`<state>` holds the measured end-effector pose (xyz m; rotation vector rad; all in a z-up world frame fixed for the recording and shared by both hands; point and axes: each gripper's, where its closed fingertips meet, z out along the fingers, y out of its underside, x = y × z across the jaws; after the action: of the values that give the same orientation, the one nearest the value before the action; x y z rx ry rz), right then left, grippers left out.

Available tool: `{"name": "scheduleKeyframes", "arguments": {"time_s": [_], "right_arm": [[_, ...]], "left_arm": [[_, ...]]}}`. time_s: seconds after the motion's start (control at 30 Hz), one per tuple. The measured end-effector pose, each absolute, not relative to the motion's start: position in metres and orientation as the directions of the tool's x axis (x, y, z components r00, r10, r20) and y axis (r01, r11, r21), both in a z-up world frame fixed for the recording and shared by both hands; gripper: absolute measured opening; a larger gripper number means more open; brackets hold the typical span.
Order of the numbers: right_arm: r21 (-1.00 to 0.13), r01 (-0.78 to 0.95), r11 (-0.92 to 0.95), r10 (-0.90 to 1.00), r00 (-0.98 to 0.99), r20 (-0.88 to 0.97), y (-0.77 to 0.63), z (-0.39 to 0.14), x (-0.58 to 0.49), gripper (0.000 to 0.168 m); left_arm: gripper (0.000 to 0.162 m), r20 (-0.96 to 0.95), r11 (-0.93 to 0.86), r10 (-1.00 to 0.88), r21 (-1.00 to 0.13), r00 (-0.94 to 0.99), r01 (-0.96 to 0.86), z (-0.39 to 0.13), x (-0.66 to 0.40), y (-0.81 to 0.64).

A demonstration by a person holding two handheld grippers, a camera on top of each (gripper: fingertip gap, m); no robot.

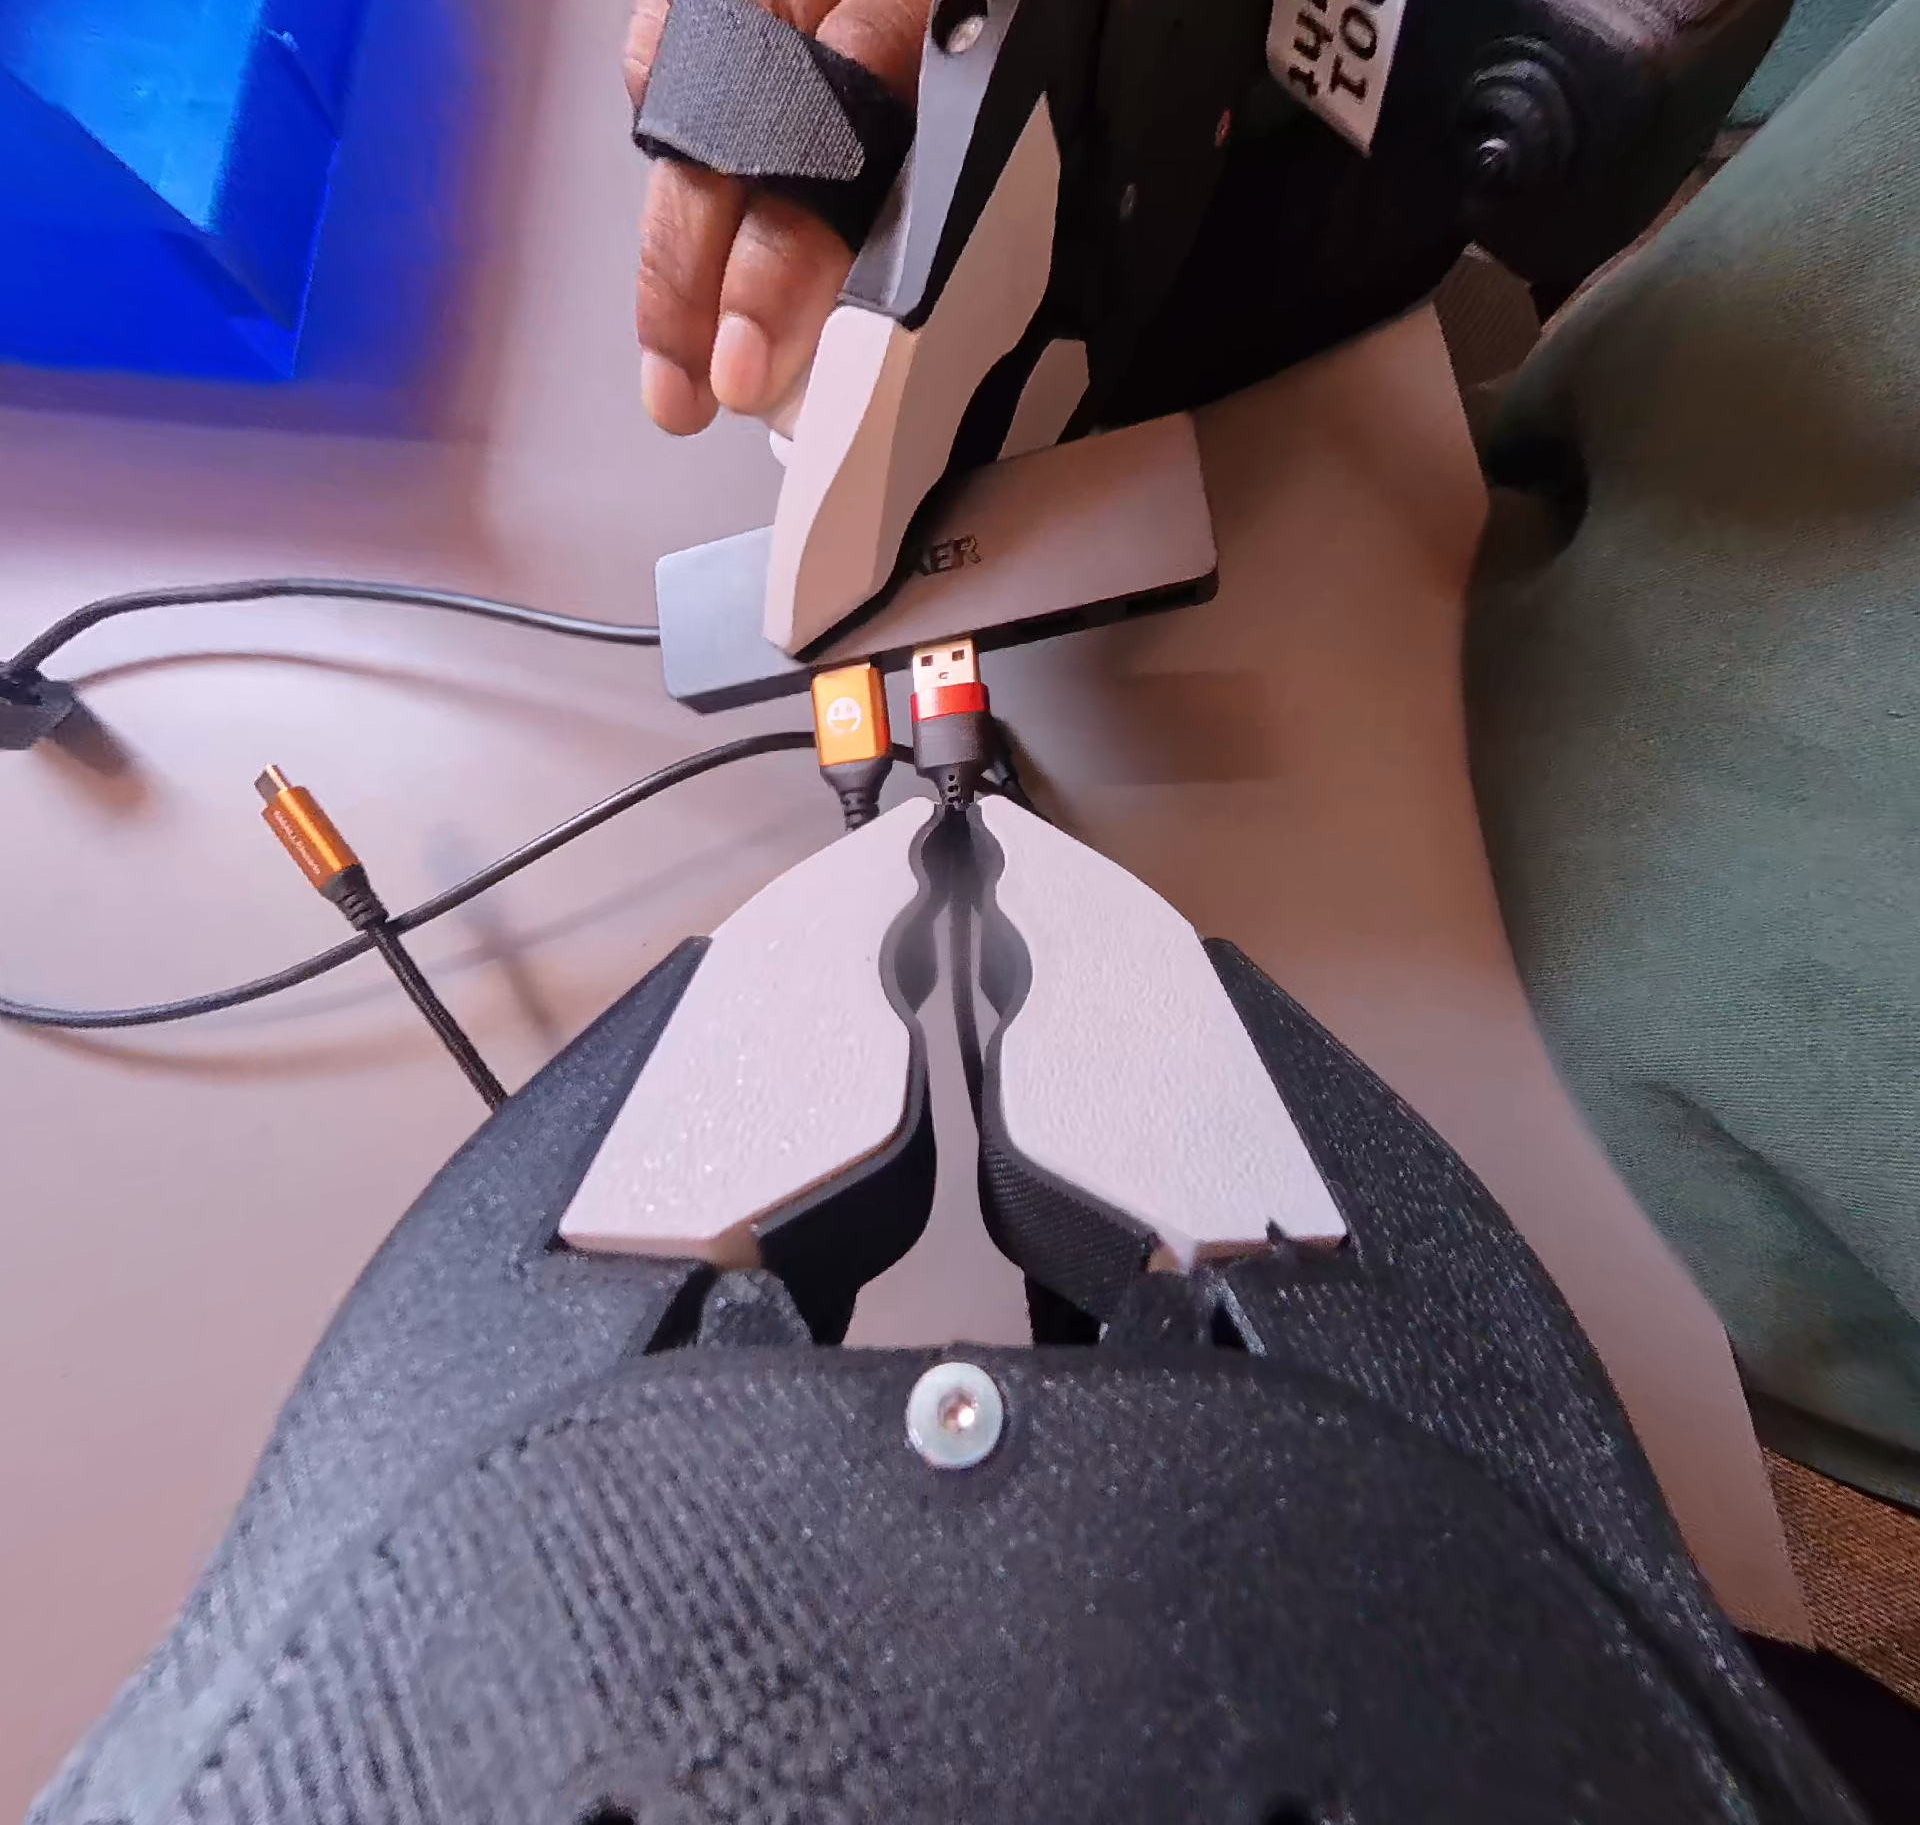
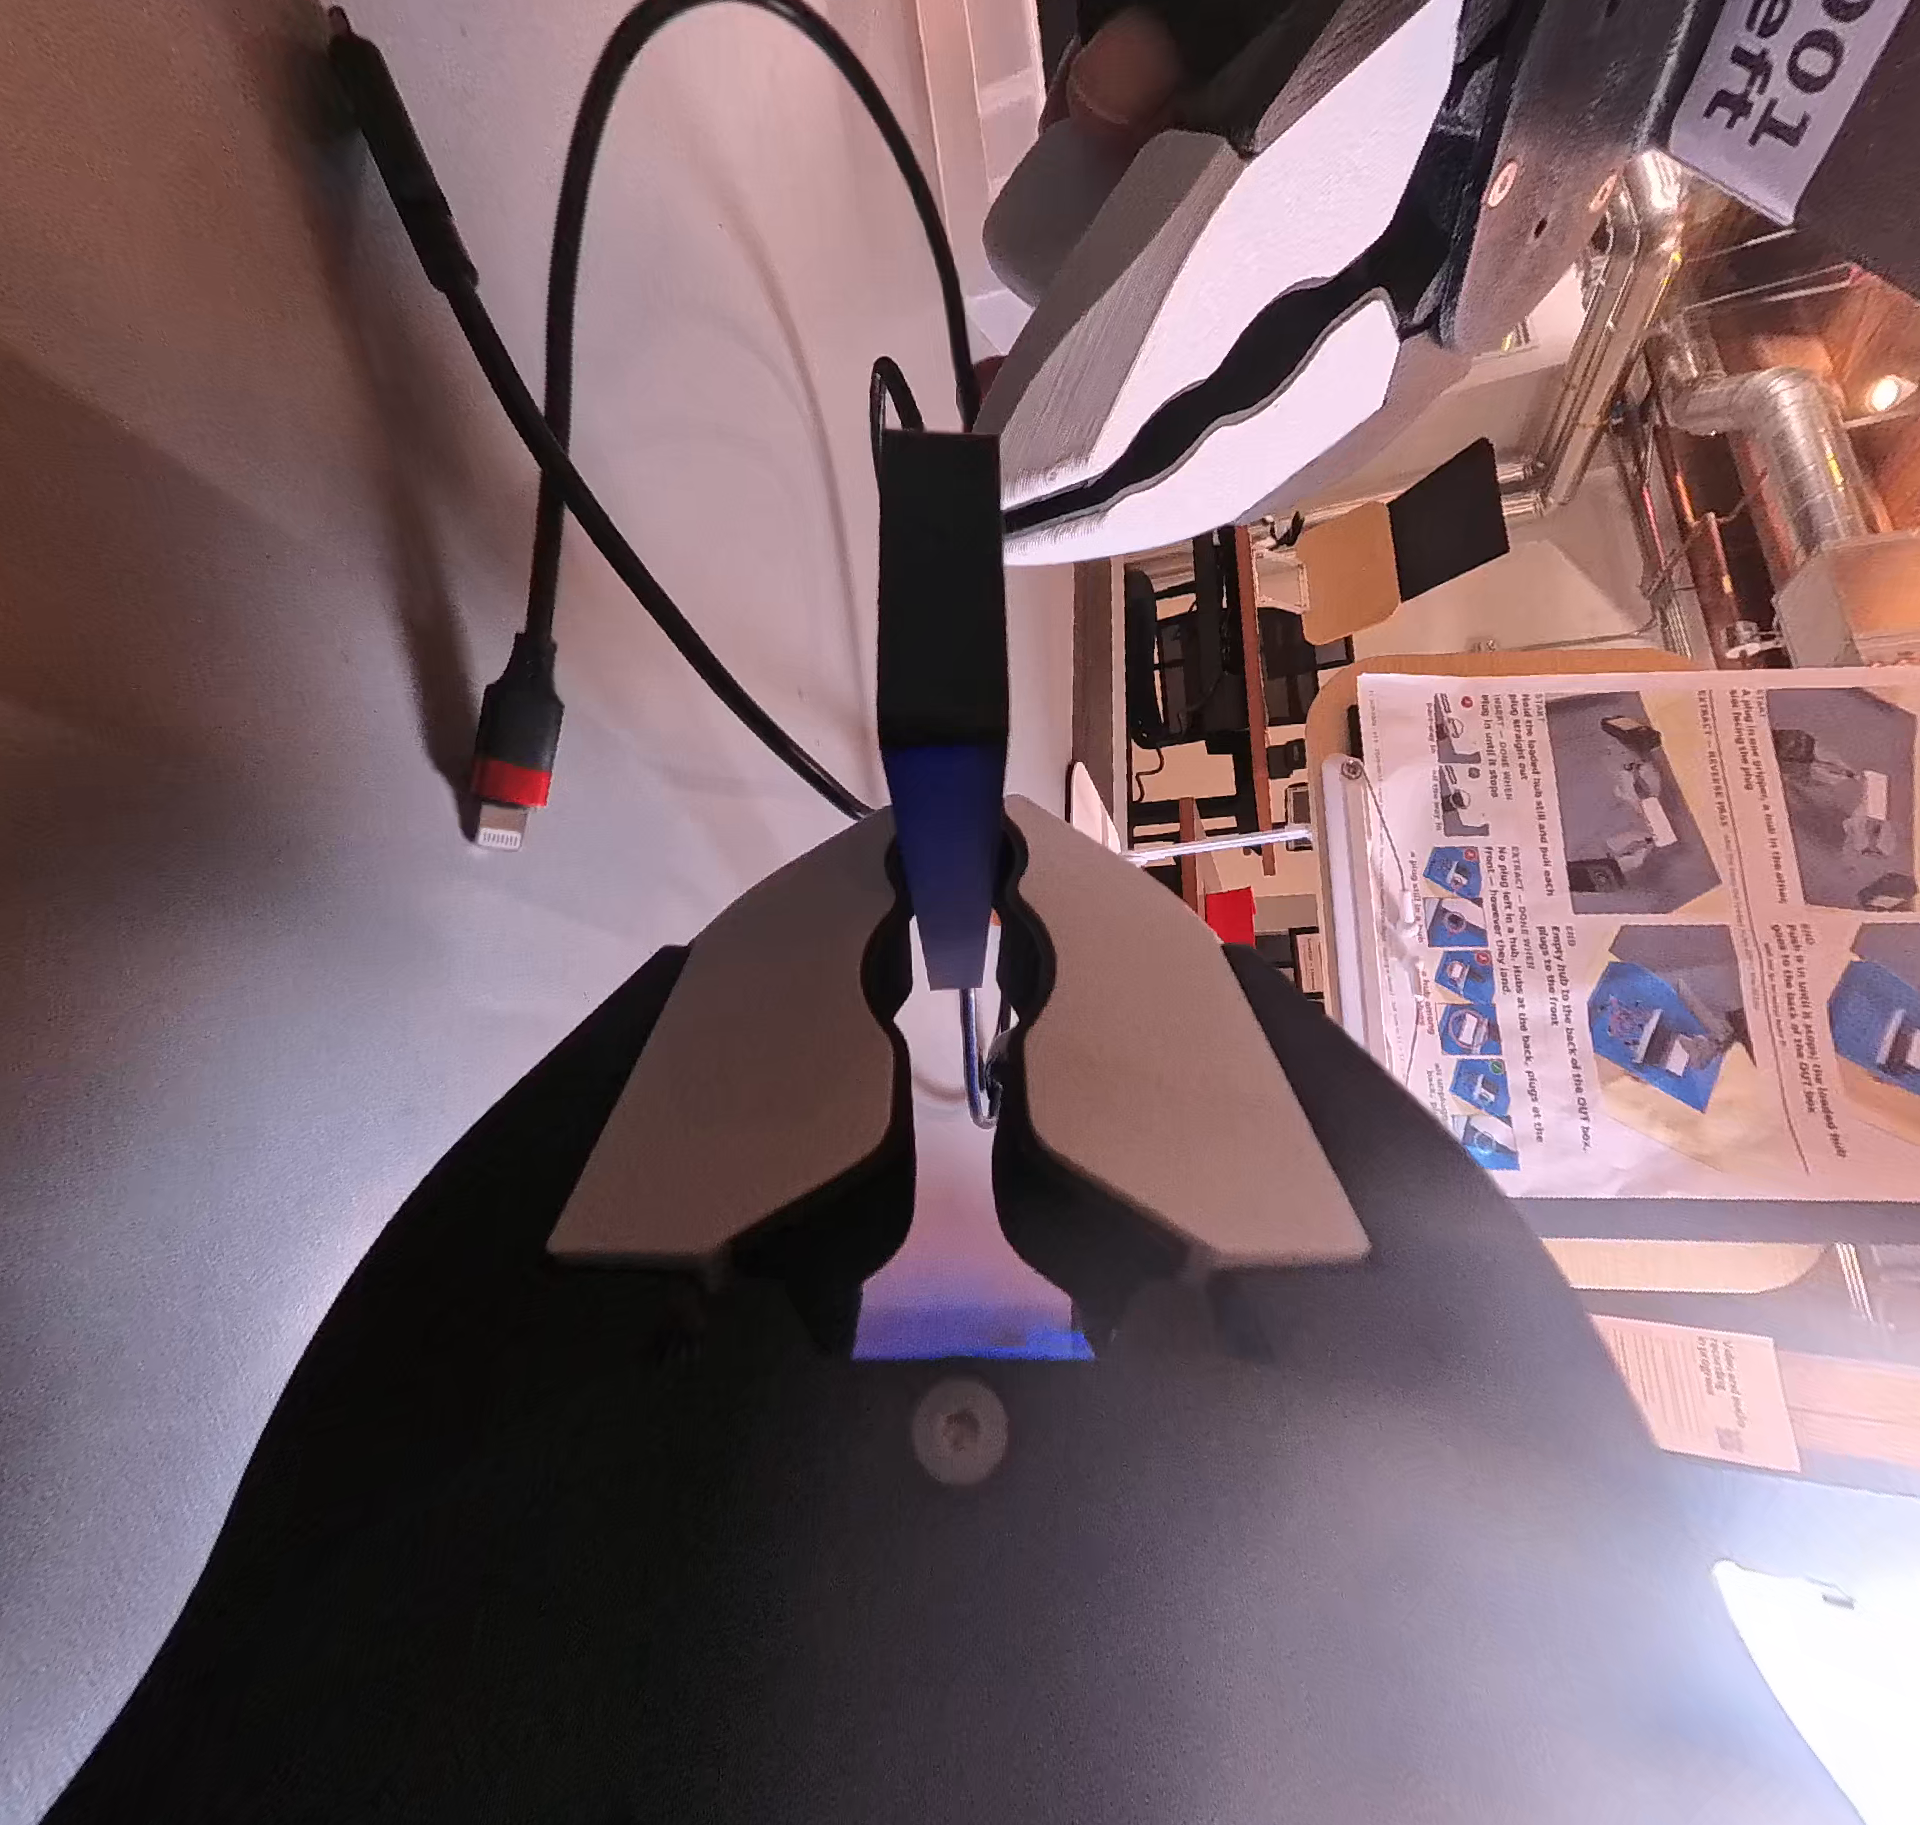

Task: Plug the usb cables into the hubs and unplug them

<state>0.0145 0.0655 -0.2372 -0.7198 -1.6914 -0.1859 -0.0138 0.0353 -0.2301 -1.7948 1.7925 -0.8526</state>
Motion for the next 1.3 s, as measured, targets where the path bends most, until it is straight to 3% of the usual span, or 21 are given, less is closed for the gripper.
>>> {"name": "scheduleKeyframes", "arguments": {"time_s": [0.23, 0.4, 0.73, 0.9, 1.03, 1.13, 1.3], "right_arm": [[-0.277, 0.553, 0.786, 0.374, -0.067, 0.925, 0.066, -0.237, 0.014, 0.012], [-0.218, 0.565, 0.796, 0.346, -0.128, 0.93, 0.062, -0.247, 0.01, 0.012], [-0.229, 0.704, 0.673, 0.395, -0.08, 0.915, 0.078, -0.246, 0.012, 0.012], [-0.166, 0.714, 0.68, 0.362, -0.131, 0.923, 0.076, -0.253, 0.008, 0.012], [-0.153, 0.663, 0.733, 0.348, -0.171, 0.922, 0.059, -0.257, -0.007, 0.012], [-0.157, 0.666, 0.729, 0.354, -0.171, 0.919, 0.048, -0.261, -0.025, 0.012], [-0.261, 0.682, 0.683, 0.407, -0.059, 0.911, 0.061, -0.238, -0.02, 0.013]], "left_arm": [[0.002, 0.096, -0.026, -0.993, -0.72, -0.062, -0.694, -0.232, -0.008, 0.032], [0.002, 0.1, -0.007, -0.991, -0.718, -0.093, -0.696, -0.232, -0.003, 0.022], [0.002, 0.107, -0.121, -0.992, -0.686, 0.064, -0.717, -0.24, -0.007, 0.037], [0.001, 0.13, -0.131, -0.99, -0.683, 0.056, -0.718, -0.246, -0.01, 0.034], [0.0, 0.206, -0.204, -0.976, -0.771, 0.067, -0.604, -0.221, 0.003, 0.036], [0.0, 0.067, -0.071, -0.997, -0.766, 0.03, -0.638, -0.212, 0.018, 0.035], [0.003, -0.164, 0.101, -0.985, -0.795, 0.052, -0.599, -0.17, 0.005, 0.054]]}}
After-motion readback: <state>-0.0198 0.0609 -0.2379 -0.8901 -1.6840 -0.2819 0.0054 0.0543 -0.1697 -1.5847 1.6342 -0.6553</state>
